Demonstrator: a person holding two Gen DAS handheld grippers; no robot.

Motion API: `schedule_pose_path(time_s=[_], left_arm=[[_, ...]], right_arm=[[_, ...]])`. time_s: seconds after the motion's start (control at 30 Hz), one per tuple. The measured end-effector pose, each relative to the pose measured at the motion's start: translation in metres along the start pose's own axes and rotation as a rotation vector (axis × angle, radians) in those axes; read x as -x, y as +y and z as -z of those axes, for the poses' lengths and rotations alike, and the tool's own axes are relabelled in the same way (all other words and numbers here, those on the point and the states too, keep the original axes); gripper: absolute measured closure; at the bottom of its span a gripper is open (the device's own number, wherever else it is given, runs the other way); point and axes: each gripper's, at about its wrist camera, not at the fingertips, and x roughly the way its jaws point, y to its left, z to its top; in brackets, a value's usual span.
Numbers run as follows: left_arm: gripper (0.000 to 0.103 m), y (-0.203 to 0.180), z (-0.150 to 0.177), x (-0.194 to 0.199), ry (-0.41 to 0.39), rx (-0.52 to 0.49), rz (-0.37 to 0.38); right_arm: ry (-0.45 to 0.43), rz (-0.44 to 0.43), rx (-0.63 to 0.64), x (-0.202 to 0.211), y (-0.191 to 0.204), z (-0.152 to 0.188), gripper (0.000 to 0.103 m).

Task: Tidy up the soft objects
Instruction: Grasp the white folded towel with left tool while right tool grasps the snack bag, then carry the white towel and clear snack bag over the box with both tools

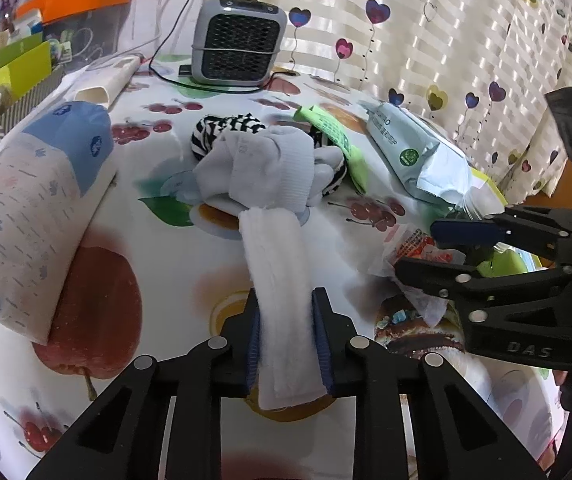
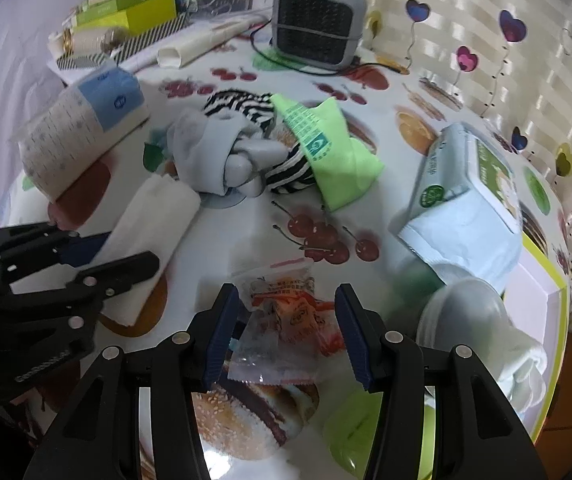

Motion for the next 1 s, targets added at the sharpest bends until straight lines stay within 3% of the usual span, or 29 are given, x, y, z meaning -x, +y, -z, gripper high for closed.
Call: schedule_pose_path(time_s=[0.2,0.4,0.5,1.0], left_arm=[[0.081,0.009,0.001,0.003,-0.003,0.023,0.002],[0.081,0.011,0.002,0.006,-0.004,0.025,0.005],[0.081,0.011,0.002,0.007,-0.007,0.026,0.006],[0.081,0.001,0.003,0.039,-0.064,0.013,0.023]], right_arm=[[0.058,0.017,0.025,-0.014,0.003,-0.006,0.052],[0.055,0.023,0.029,-0.017,0.004,-0.009,0.054],[0.026,0.019,0.020,-0.012,0.004,-0.010,0.063],[-0.184,-0.047,-0.082,0.041,0.004,0.008,0.069]])
